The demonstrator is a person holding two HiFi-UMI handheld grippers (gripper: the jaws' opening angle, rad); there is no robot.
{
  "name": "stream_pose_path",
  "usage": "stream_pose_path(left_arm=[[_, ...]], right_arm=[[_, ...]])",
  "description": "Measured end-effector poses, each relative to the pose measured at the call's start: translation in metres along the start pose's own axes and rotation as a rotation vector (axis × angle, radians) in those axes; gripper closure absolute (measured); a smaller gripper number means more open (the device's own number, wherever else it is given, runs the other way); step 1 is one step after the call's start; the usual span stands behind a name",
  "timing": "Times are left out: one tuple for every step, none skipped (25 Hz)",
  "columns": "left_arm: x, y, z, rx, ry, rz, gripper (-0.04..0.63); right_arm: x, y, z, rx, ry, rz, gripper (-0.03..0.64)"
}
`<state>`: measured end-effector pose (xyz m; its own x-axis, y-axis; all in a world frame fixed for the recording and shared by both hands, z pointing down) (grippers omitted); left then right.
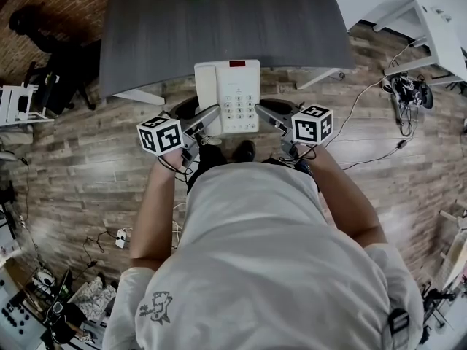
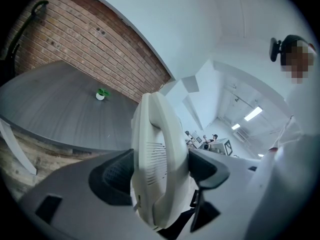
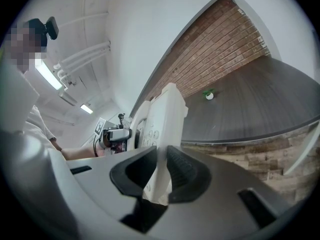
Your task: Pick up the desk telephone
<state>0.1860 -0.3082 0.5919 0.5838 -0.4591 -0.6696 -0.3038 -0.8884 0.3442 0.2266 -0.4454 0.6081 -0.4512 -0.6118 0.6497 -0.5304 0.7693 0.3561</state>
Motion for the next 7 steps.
stream_pose_path(left_arm=[[0.0003,-0.0001,0.0,0.001,0.0,0.001,0.241],[0.0005,-0.0002,-0.0001,0.003,-0.001,0.003,0.241],[0.0005,-0.0001,-0.0001,0.004,-0.002,0.004,0.241],[0.0003,0.0,-0.0001,0.006,-0.003,0.005,0.241],[-0.0001,0.0002,-0.0002,0.007,-0.005,0.005,0.241],[-0.0007,0.0004,-0.0003,0.008,-0.007,0.006,0.241],[-0.0014,0.0005,-0.0004,0.01,-0.01,0.007,0.242]], right_arm=[[-0.0002,-0.0001,0.0006,-0.001,-0.001,0.001,0.545],[-0.0003,-0.0002,0.0011,-0.001,-0.001,0.001,0.545],[-0.0002,-0.0003,0.0014,-0.001,-0.001,0.001,0.545],[0.0001,-0.0002,0.0016,-0.002,-0.001,0.002,0.545],[0.0005,0.0001,0.0018,-0.002,-0.001,0.003,0.545],[0.0009,0.0006,0.002,-0.003,-0.001,0.004,0.545],[0.0014,0.0011,0.0022,-0.003,0.0,0.005,0.545]])
Point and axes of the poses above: the fingertips, and each gripper's own axes: y forward along the fingers, x to its right, z out of its top, the point moved 1 cm from there along -y, backward along the fingers, and after that the axes turned 1 degree about -x, right-handed, at the moved point
